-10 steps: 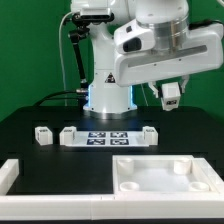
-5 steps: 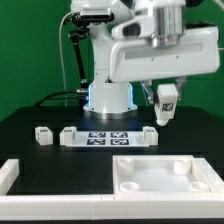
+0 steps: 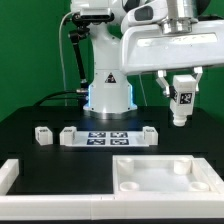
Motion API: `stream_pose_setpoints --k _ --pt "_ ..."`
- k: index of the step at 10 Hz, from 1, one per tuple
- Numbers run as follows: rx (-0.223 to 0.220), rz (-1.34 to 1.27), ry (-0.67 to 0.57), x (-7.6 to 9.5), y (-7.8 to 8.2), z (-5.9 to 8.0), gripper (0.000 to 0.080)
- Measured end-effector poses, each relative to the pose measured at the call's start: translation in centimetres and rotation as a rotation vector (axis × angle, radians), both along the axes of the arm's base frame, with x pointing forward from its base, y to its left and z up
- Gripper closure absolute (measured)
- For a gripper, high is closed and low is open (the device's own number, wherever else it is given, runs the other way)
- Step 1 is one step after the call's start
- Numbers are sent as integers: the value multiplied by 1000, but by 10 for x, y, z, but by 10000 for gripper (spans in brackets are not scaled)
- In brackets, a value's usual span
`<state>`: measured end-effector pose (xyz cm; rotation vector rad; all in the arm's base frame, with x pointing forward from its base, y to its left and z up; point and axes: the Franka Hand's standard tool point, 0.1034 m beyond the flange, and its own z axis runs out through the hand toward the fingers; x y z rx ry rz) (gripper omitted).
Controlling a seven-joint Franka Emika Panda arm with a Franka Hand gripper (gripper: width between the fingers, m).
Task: Assemble square table
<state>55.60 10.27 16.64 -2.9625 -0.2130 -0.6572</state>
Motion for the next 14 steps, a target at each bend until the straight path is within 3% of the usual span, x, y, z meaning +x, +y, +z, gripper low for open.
stream_pose_setpoints --k 2,3,4,5,10,12,14 --pt "54 -8 -143 -2 6 -9 512" --pt "83 -24 -139 2 13 -27 512" --pt "103 -47 -133 15 23 -34 512" --pt "100 -42 -166 22 27 -36 512" --pt "89 -30 -153 20 25 -40 512" --pt "38 43 -148 37 29 -37 512" --pt "24 65 -161 37 31 -51 512"
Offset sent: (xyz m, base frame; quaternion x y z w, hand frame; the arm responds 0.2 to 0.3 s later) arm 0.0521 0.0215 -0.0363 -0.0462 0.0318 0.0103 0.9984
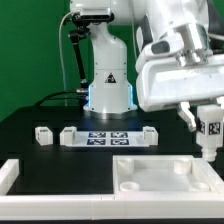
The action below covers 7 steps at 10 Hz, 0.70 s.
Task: Assemble square table
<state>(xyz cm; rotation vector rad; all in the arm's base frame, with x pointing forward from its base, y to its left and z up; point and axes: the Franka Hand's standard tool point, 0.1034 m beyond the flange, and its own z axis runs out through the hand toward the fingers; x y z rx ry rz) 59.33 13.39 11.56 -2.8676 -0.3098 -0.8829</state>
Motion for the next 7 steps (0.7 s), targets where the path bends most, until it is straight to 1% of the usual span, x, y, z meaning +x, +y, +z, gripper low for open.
stream_pose_setpoints --k 4,5,6,7 --pt "-2 1 0 0 -2 0 512" --pt "-15 8 18 5 -7 -1 512" --pt "-14 5 32 14 -9 0 512" --pt "-10 4 33 18 -7 -3 512"
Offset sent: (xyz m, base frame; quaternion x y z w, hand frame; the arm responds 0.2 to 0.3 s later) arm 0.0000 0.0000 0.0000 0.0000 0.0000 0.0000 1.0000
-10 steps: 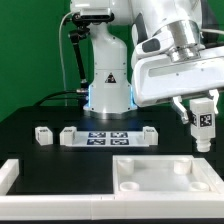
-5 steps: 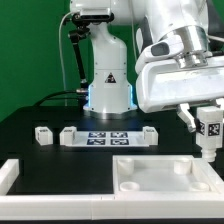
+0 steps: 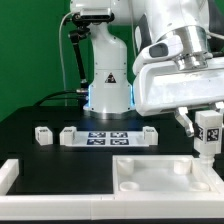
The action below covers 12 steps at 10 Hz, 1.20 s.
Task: Assemble square table
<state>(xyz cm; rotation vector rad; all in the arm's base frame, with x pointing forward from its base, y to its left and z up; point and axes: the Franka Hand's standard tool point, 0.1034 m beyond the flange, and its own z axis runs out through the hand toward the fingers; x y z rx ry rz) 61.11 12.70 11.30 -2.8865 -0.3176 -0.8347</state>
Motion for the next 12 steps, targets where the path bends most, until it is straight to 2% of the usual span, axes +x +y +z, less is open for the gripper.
stream_pose_setpoints --k 2,4,6,10,12 --pt "-1 3 10 -2 0 -10 512" --pt "-14 5 18 -3 -8 -18 512" --pt "-15 3 16 2 -10 -17 512" --pt "-16 0 27 4 -13 -31 512" --pt "-14 -1 13 5 -12 -33 512"
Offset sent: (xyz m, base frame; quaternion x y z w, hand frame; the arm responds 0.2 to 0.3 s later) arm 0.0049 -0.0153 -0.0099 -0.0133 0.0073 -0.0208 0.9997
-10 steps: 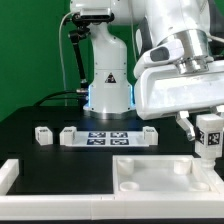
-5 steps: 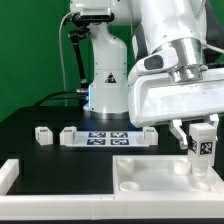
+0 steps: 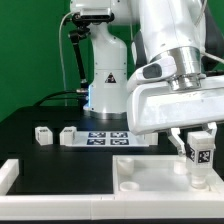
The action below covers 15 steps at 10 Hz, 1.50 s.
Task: Assemble square table
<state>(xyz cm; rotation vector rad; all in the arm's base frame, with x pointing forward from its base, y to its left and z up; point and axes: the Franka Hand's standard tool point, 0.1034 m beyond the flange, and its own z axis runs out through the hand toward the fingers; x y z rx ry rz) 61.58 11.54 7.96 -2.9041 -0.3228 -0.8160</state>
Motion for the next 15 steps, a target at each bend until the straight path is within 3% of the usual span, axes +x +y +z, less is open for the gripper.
stream_pose_setpoints --k 2,10,12,15 --pt "2 2 10 -3 2 -7 512" --pt "4 -13 -37 -2 1 -13 511" --pt "4 -13 -36 -3 1 -13 198" --pt "4 -13 -36 -3 1 -13 153"
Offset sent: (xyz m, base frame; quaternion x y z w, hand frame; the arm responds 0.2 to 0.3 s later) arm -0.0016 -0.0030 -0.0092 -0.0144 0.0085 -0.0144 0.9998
